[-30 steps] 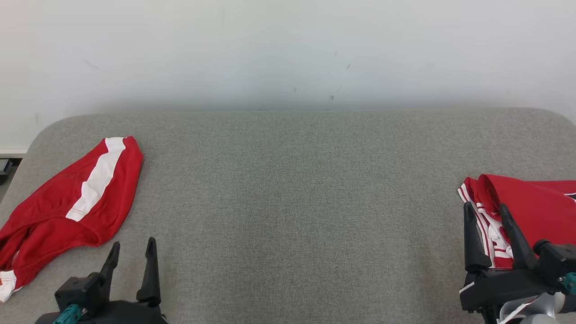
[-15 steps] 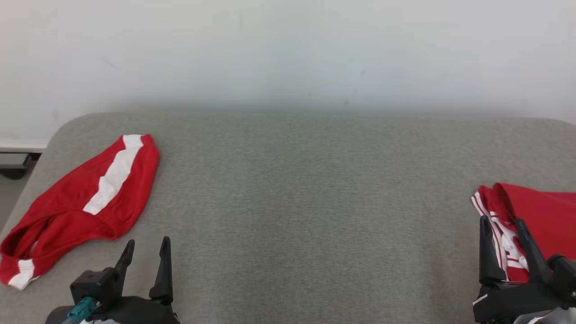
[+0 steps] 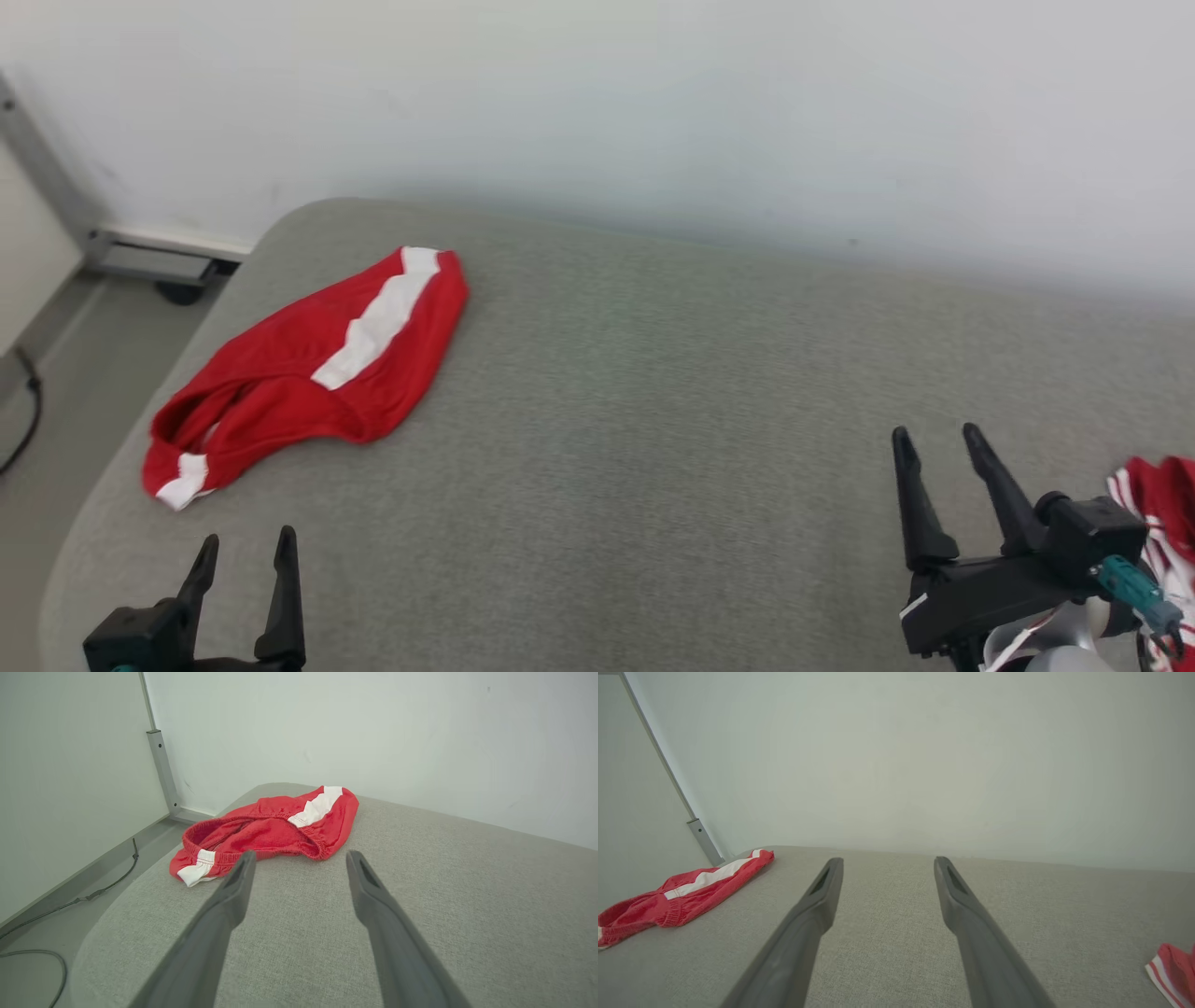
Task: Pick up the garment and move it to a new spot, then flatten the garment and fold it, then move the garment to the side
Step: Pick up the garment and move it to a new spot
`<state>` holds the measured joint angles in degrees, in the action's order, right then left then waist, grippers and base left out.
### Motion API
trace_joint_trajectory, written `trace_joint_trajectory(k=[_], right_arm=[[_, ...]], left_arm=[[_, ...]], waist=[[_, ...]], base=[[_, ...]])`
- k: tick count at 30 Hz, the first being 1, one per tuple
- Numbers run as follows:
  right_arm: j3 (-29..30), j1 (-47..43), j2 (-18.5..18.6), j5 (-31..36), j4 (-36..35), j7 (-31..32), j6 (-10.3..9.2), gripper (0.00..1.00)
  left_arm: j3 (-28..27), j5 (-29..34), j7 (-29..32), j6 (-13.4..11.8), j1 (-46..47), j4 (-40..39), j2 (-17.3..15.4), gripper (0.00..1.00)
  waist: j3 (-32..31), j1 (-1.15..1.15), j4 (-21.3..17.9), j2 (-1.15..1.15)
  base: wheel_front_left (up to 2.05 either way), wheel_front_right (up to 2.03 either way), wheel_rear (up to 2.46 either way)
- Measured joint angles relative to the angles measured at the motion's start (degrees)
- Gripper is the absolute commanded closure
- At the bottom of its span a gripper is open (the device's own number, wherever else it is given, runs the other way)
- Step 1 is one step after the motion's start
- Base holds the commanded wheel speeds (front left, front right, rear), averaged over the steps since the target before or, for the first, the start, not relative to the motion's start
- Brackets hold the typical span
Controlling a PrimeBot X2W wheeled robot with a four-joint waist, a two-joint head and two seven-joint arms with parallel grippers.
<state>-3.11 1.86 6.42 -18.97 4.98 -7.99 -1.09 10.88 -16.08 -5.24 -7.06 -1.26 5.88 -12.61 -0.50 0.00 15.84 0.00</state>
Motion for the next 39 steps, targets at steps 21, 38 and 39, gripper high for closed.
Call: trace_joint_trajectory(k=[21,38,39], right_arm=[[0.0,-0.4,1.1,2.1,-4.1,1.8,-0.43,0.00],[-2.8,-2.9,4.6,7.0,-15.1,8.4,-0.99,0.00],[-2.9,-3.1,4.9,7.0,-15.8,8.8,-0.99,0.00]], left_arm=[[2.6,-3.6,8.6,2.2,11.1,3.7,4.3,0.00],[2.1,-6.6,28.7,4.5,37.1,31.4,5.0,0.00],[1.6,-6.9,29.2,4.5,37.4,32.4,4.9,0.00]], waist=[[3.4,0.00,13.3,0.00],[5.9,-0.01,6.7,0.00],[6.1,-0.01,5.9,0.00]], base=[[0.00,0.00,0.00],[0.00,0.00,0.00],[0.00,0.00,0.00]])
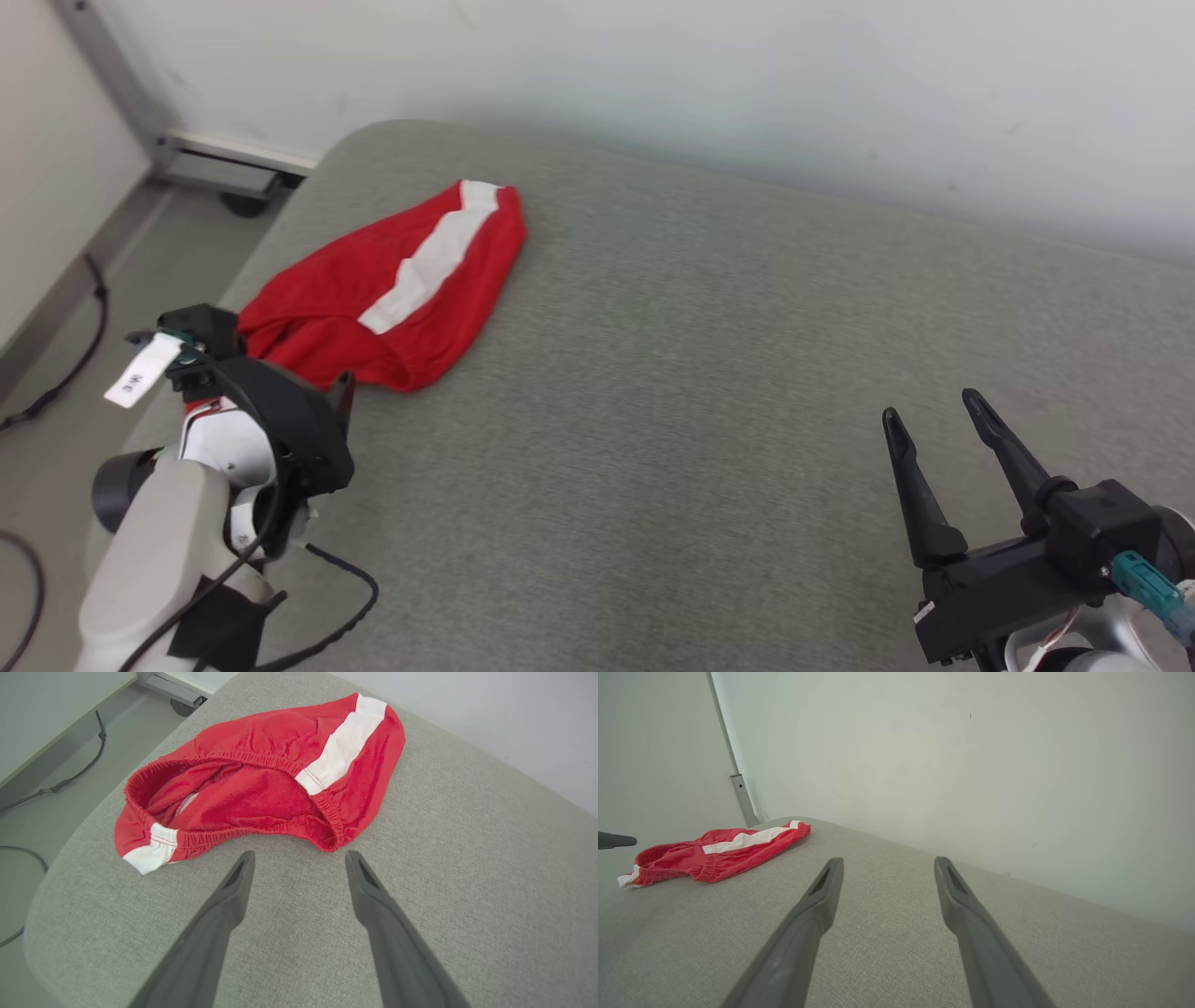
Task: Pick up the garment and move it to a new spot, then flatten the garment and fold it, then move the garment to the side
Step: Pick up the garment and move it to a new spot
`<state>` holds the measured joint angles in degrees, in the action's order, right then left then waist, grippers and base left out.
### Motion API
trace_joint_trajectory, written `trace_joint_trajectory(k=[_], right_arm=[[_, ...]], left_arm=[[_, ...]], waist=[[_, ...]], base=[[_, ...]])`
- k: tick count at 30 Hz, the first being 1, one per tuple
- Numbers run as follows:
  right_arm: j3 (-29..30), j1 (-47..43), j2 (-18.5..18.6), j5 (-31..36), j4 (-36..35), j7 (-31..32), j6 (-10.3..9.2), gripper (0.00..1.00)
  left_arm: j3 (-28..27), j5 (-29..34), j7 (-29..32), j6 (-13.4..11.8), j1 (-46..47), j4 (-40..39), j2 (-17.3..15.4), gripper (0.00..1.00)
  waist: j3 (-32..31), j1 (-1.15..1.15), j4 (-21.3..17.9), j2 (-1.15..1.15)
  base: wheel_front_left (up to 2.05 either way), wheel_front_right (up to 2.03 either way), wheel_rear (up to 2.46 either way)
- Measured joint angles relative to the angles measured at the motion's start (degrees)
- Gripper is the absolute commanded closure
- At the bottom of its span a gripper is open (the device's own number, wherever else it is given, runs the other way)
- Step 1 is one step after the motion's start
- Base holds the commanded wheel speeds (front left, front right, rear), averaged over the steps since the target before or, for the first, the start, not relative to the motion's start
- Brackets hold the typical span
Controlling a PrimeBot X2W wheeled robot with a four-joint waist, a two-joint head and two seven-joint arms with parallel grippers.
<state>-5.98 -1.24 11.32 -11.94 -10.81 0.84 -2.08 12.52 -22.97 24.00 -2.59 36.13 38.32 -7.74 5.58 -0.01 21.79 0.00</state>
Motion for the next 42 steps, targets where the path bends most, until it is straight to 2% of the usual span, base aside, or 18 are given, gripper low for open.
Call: trace_joint_trajectory(k=[6,13,22,29,35,36,37,38,42], right_arm=[[-0.2,-0.7,1.5,1.3,-4.8,2.7,0.00,0.00],[-0.6,-0.4,2.9,1.6,-7.9,5.8,0.16,0.00],[0.2,-0.1,4.6,2.0,-11.8,8.9,0.90,0.00],[2.2,0.0,5.4,2.0,-13.6,10.3,0.57,0.00],[1.8,1.0,5.4,2.0,-13.5,11.3,0.58,0.00],[1.7,1.1,5.4,2.0,-13.5,11.4,0.58,0.00],[1.7,1.2,5.4,2.0,-13.5,11.6,0.58,0.00],[1.8,1.4,5.4,2.0,-13.5,11.8,0.58,0.00],[2.0,1.8,5.4,2.0,-13.4,11.9,0.56,0.00]], left_arm=[[-2.2,-0.8,2.3,-0.5,1.5,5.3,-1.8,0.00],[-4.5,-0.8,2.5,-1.5,4.1,8.5,-6.0,0.00],[-4.7,-0.4,1.6,-2.5,7.8,9.3,-5.8,0.00],[-4.3,2.4,1.1,-4.0,9.3,12.4,-7.0,0.00],[-4.8,3.7,0.4,-4.0,10.5,14.6,-7.3,0.00],[-4.8,3.8,0.2,-4.0,10.5,14.8,-7.3,0.20],[-4.8,4.1,0.2,-4.0,10.6,15.1,-7.3,0.49],[-4.7,4.4,0.2,-4.1,10.8,15.4,-7.2,1.00],[-4.3,4.8,0.2,-4.5,11.7,16.4,-6.4,1.00]], waist=[[1.2,0.00,-4.6,0.00],[3.4,0.00,-10.2,0.00],[8.0,0.00,-16.3,0.00],[11.9,0.00,-17.9,0.01],[13.5,0.00,-17.4,0.01],[13.5,0.00,-17.3,0.01],[13.6,0.00,-17.2,0.00],[13.6,0.00,-17.0,0.00],[13.5,0.00,-16.3,0.01]], base=[[0.00,0.00,0.00],[0.00,0.00,0.00],[0.00,0.00,0.00],[0.00,0.00,0.00],[0.00,0.00,0.00],[0.00,0.00,0.00],[0.00,0.00,0.00],[0.00,0.00,0.00],[0.00,0.00,0.00]])
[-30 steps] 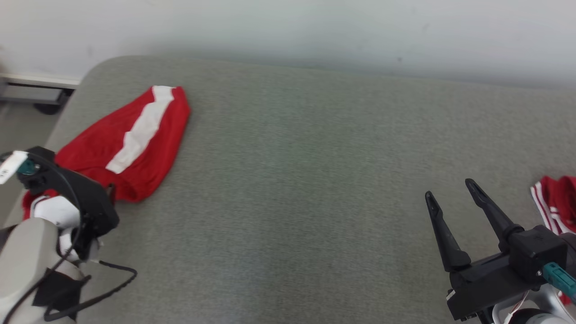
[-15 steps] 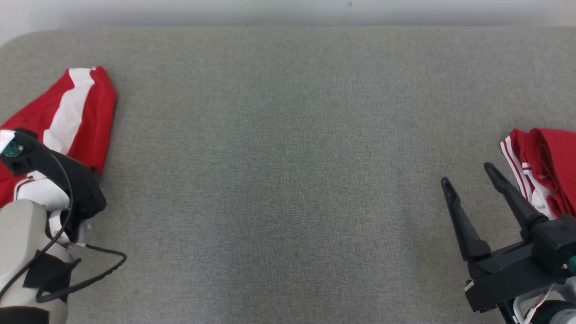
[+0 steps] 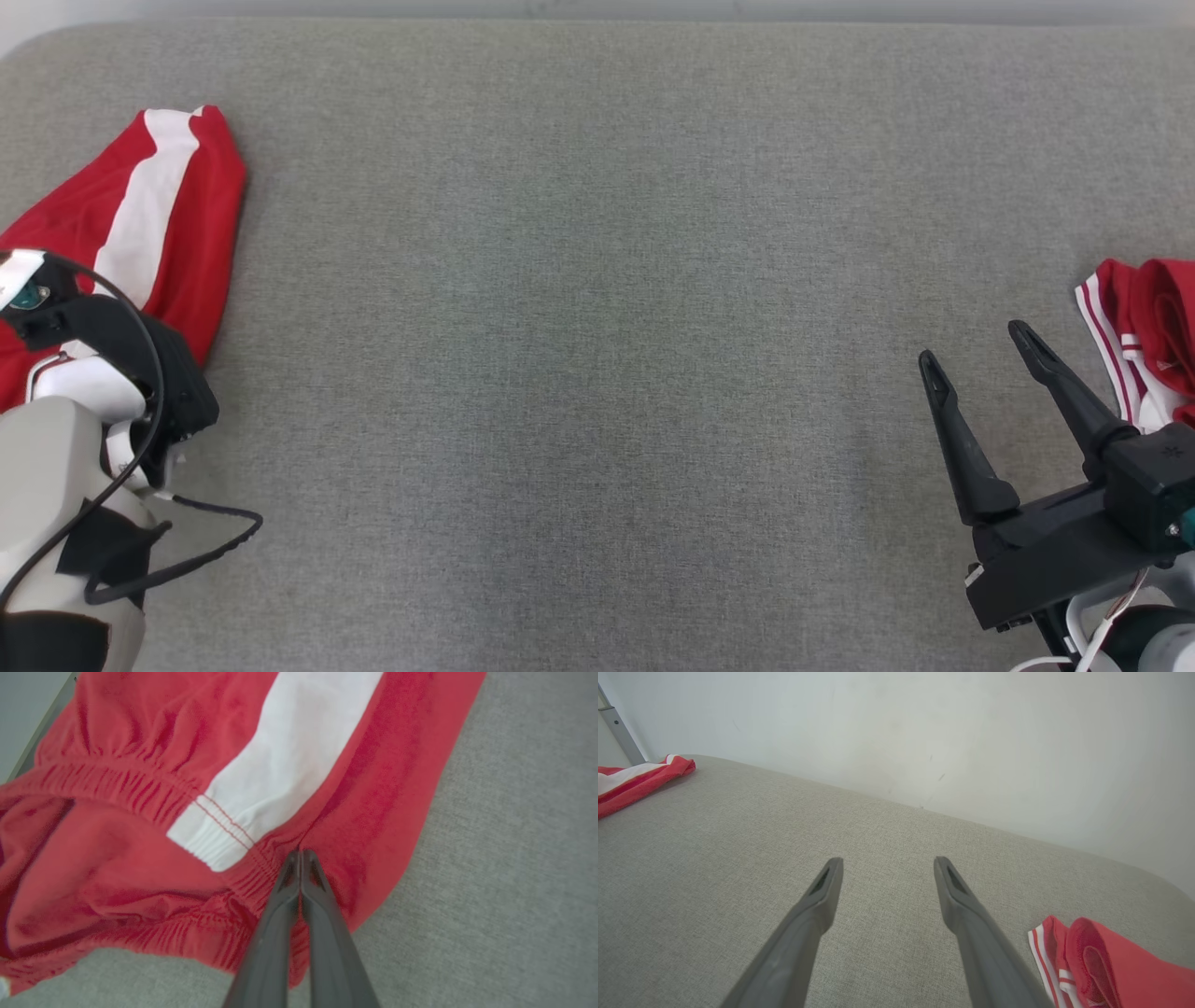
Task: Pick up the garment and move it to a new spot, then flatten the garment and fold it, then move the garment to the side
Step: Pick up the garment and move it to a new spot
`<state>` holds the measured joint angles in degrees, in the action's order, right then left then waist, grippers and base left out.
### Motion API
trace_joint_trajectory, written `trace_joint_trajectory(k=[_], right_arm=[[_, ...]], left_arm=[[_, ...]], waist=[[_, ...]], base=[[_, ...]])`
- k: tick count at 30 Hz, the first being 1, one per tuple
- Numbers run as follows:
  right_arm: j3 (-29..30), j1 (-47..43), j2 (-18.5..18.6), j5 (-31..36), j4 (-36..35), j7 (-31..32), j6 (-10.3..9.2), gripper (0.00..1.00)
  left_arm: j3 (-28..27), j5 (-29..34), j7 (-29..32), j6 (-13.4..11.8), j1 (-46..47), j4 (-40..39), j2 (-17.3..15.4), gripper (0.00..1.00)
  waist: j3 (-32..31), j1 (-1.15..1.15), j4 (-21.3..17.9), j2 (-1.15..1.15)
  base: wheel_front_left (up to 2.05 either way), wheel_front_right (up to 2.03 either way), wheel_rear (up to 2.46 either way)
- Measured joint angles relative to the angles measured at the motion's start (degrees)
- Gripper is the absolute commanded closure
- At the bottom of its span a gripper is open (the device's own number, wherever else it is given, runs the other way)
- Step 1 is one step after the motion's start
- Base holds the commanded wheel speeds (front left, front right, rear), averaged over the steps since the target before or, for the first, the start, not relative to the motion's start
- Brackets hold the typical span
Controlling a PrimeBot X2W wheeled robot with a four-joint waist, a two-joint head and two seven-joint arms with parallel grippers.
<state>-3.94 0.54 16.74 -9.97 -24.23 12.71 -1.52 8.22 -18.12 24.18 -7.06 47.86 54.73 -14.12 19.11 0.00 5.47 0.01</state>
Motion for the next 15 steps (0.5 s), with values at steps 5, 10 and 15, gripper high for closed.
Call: trace_joint_trajectory(k=[5,10,15], right_arm=[[-0.5,1.0,-0.7,-0.6,1.5,0.2,-0.07,0.00],[-1.4,2.2,-2.0,-1.4,3.4,-0.2,-0.07,0.00],[-1.6,2.4,-3.2,-2.4,6.3,-1.2,-0.49,0.00]], left_arm=[[0.2,0.7,-0.1,0.0,2.1,0.5,0.2,1.00],[0.2,1.7,-1.1,0.0,2.8,1.0,-0.2,1.00],[1.0,2.8,-2.8,0.0,4.8,1.1,-1.2,1.00]], waist=[[-0.7,0.00,0.7,0.00],[-1.9,0.01,1.1,0.00],[-4.1,0.00,1.3,0.00]], base=[[0.00,0.00,0.00],[0.00,0.00,0.00],[0.00,0.00,0.00]])
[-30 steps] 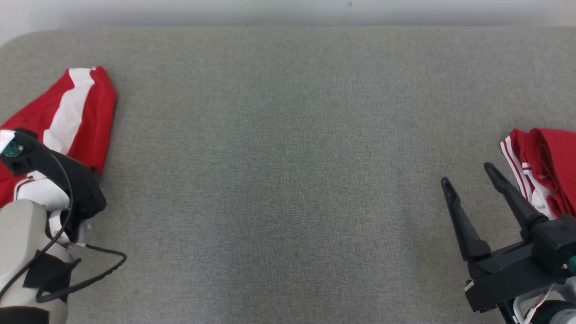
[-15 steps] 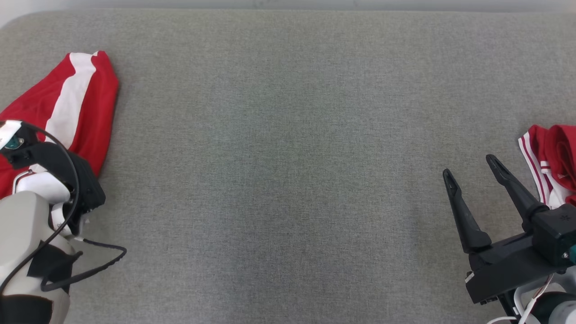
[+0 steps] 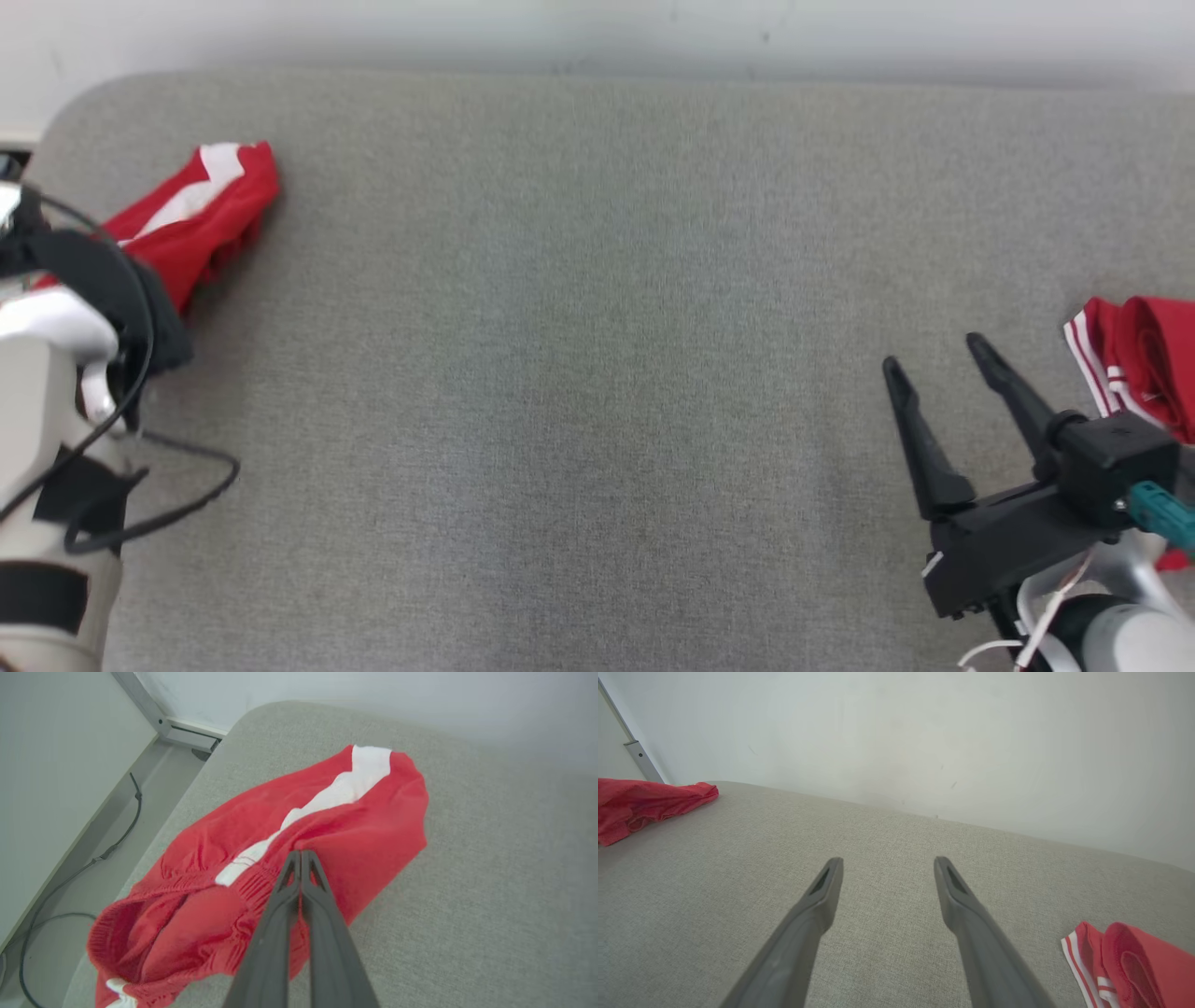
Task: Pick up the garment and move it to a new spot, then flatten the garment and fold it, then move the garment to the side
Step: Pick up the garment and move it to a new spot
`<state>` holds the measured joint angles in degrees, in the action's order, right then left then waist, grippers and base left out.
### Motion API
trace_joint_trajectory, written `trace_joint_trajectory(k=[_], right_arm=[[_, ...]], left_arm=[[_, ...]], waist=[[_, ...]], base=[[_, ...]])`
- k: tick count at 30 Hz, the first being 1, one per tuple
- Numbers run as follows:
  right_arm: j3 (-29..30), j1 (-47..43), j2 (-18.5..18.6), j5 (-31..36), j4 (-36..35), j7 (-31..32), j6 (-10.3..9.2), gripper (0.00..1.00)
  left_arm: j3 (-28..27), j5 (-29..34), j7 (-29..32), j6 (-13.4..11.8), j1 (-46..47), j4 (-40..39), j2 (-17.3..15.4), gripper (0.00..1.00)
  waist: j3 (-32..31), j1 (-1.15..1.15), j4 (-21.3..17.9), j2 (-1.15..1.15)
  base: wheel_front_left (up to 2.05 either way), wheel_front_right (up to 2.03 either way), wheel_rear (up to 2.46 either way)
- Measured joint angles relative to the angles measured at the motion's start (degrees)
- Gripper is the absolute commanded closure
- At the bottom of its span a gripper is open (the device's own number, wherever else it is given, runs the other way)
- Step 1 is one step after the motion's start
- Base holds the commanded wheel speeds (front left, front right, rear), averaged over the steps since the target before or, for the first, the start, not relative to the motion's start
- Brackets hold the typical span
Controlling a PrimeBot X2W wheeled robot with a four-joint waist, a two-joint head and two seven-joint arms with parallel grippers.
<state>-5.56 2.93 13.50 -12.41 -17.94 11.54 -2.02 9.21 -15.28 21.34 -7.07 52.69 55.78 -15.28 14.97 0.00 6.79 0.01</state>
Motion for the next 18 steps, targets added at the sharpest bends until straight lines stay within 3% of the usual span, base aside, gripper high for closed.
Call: trace_joint_trajectory(k=[6,18], right_arm=[[-1.6,1.9,-2.2,-0.7,3.6,-1.6,0.00,0.00],[-2.1,1.6,-4.6,-1.4,8.7,-5.1,-0.54,0.00]], left_arm=[[2.4,1.1,-2.9,0.1,4.2,-2.4,2.2,1.00],[6.8,2.6,-9.1,5.2,5.7,-8.8,8.6,1.00]], waist=[[-3.4,0.00,0.2,0.00],[-10.6,0.01,-1.8,-0.01]], base=[[0.00,0.00,0.00],[0.00,0.00,0.00]])
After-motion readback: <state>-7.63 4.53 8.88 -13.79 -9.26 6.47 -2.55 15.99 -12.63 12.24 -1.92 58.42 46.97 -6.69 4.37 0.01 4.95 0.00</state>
